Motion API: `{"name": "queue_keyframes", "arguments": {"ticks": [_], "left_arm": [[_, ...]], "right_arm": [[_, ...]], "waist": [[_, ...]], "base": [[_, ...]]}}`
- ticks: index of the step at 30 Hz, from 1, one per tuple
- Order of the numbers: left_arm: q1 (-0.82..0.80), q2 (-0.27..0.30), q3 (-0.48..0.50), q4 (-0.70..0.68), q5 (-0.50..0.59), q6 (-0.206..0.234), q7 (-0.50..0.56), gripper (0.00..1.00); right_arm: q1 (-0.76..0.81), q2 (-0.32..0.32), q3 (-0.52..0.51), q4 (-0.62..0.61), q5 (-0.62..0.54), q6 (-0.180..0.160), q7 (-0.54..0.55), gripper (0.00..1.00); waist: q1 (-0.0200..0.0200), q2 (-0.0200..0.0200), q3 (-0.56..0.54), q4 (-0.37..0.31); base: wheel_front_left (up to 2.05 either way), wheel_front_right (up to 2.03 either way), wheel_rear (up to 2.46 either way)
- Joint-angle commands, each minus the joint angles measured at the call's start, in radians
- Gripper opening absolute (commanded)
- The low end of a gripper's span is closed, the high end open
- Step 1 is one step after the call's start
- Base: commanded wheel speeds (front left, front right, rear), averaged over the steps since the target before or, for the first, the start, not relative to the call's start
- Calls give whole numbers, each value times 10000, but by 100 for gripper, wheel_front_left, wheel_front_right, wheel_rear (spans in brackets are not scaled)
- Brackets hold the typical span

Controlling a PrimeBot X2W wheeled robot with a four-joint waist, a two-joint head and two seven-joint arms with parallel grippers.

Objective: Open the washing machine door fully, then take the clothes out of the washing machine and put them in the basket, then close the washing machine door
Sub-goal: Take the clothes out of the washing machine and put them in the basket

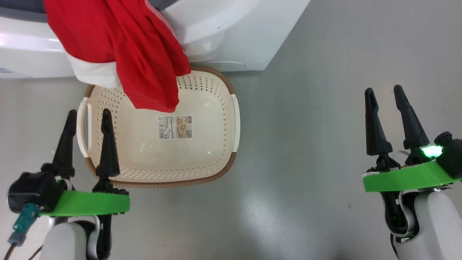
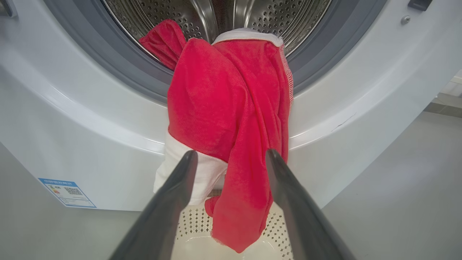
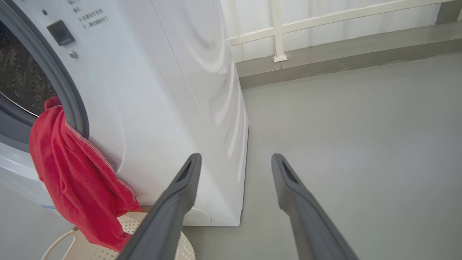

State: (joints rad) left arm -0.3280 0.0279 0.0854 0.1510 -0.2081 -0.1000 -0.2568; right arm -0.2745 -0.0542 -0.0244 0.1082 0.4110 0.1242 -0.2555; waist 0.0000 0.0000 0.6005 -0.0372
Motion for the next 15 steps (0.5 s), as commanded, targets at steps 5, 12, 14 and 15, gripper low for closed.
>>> {"name": "queue_keyframes", "arguments": {"ticks": [5,12,14,15], "left_arm": [[342,224,129,-399,-152,180,-49,100],[-27,224,66,-298,-247,167,-49,100],[-243,224,24,-233,-155,132,-49,100],[-374,224,18,-190,-112,119,-49,100]], "right_arm": [[206,-29,133,-217,-55,65,-63,100],[168,-28,101,-210,-58,65,-63,100],[180,-27,93,-206,-65,65,-63,100],[189,-26,100,-203,-70,65,-63,100]], "waist": [[0,0,69,40],[0,0,90,92],[0,0,68,122],[0,0,57,130]], "base": [[0,0,0],[0,0,0],[0,0,0],[0,0,0]]}}
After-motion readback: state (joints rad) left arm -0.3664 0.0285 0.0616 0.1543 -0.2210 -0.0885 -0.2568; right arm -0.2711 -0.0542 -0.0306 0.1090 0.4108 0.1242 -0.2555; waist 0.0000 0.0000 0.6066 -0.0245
